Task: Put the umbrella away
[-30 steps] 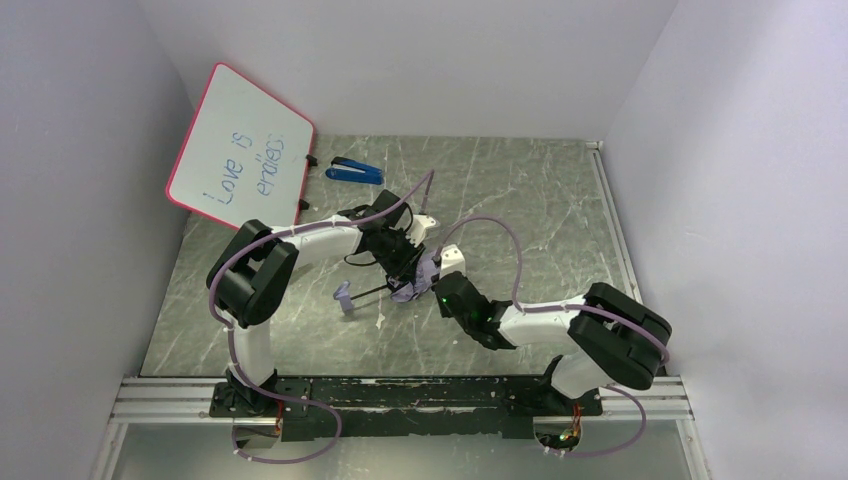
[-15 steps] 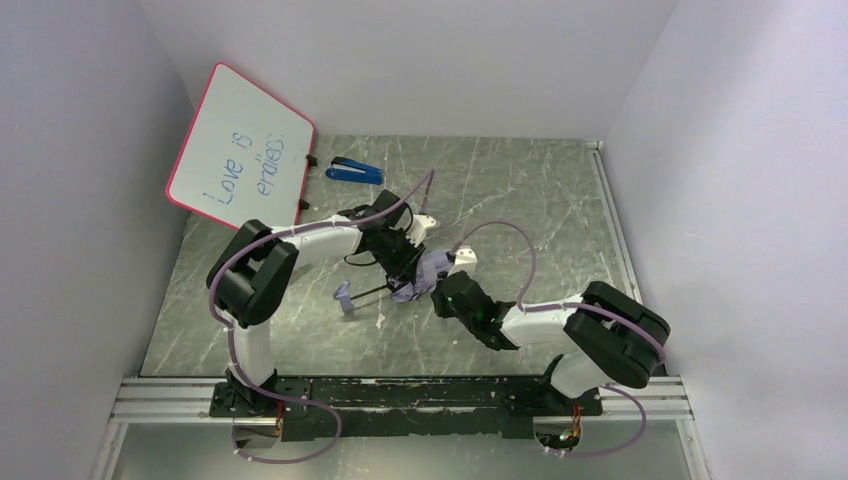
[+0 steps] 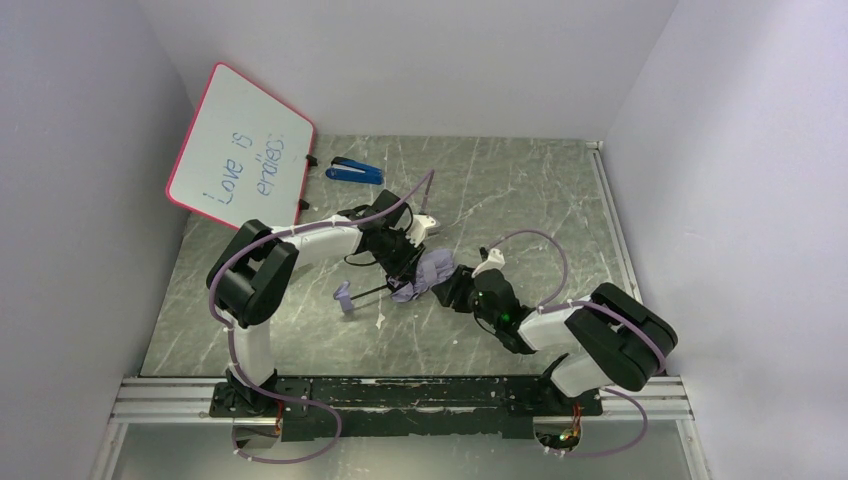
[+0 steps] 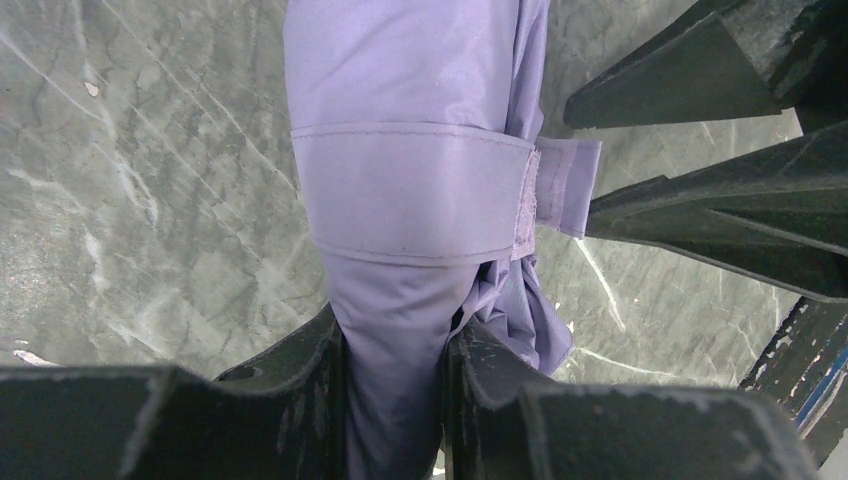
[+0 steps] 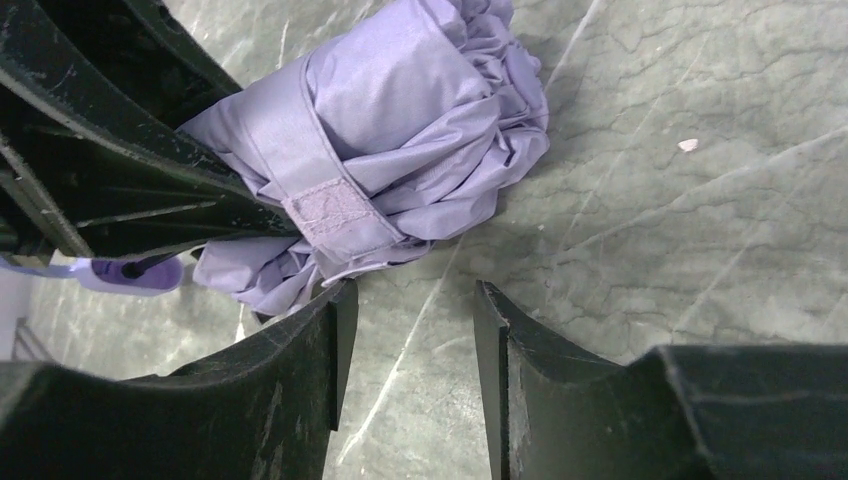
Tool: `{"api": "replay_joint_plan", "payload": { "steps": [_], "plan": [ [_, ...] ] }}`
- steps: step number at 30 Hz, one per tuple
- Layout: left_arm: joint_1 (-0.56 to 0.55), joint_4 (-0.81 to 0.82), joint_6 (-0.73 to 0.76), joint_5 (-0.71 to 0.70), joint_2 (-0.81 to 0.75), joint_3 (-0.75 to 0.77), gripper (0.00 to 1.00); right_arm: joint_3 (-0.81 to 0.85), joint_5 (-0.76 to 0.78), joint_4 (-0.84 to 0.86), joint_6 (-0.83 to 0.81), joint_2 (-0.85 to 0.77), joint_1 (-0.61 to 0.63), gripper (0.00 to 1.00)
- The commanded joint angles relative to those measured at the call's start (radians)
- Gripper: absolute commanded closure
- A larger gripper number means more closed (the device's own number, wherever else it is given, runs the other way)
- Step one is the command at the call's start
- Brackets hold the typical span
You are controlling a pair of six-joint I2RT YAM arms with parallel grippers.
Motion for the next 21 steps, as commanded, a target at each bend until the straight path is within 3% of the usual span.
{"api": "replay_joint_plan", "payload": {
  "steps": [1,11,16,21],
  "plan": [
    [0.008,-0.080,0.006,-0.124,0.034,0.003,0.95,-0.020,-0.083,0.106,0.042,0.013,-0.015,0.50],
    [0.008,-0.081,0.008,-0.127,0.031,-0.003,0.95,-0.025,-0.135,0.191,0.073,0.067,-0.018,0.49],
    [0.008,-0.083,0.009,-0.128,0.031,0.000,0.95,0.004,-0.110,0.094,0.067,0.063,-0.019,0.49],
    [0.008,-0.082,0.009,-0.127,0.035,0.003,0.95,0.020,-0.062,0.003,0.073,0.054,-0.021,0.60]
  ]
}}
